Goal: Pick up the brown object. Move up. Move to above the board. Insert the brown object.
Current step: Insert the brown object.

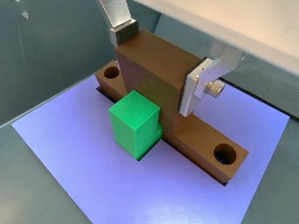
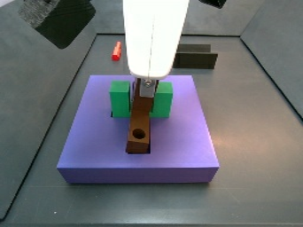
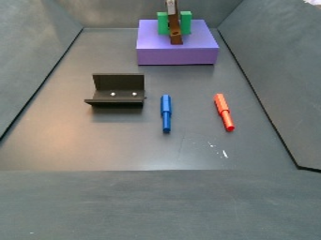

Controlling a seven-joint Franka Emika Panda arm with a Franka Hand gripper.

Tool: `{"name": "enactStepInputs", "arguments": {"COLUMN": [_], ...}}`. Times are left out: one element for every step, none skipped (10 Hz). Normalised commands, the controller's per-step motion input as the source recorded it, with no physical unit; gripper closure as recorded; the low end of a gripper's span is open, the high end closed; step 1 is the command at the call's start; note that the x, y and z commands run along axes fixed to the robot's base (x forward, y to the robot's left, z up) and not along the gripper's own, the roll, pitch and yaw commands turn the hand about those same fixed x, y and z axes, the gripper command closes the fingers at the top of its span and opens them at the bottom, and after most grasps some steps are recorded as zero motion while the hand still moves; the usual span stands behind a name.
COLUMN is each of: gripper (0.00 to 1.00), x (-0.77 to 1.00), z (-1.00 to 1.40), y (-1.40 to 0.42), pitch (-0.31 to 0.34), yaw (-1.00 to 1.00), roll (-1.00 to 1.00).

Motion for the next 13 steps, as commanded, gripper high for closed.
{"name": "enactStepInputs", "arguments": {"gripper": [1.0,1.0,1.0,1.0,1.0,1.0,1.0,1.0,1.0,1.0,1.0,1.0,1.0], "x": [0.29,0.28,0.19,0.0,0.0,-0.01,-0.04,-0.06,-0.09,-0.16,0.0,0.0,-0.13], "z": [0.14,0.28,0.05,-0.05,-0.15,-0.19,-0.24,-0.3,-0.35,-0.37,-0.07,-0.13,-0.04], "y": [0.0,0.03,0.0,0.02,0.02,0.01,0.02,0.03,0.02,0.0,0.0,0.0,0.0], "pitch": [0.043,0.05,0.0,-0.057,-0.114,-0.143,-0.184,-0.237,-0.289,-0.339,-0.219,-0.259,-0.376], "yaw": [0.04,0.0,0.0,0.0,0.0,0.0,0.0,0.05,0.11,0.13,0.11,0.13,0.17], "roll": [0.0,-0.02,-0.02,-0.05,-0.06,-0.05,-0.08,-0.13,-0.15,-0.11,0.0,0.0,0.0]}}
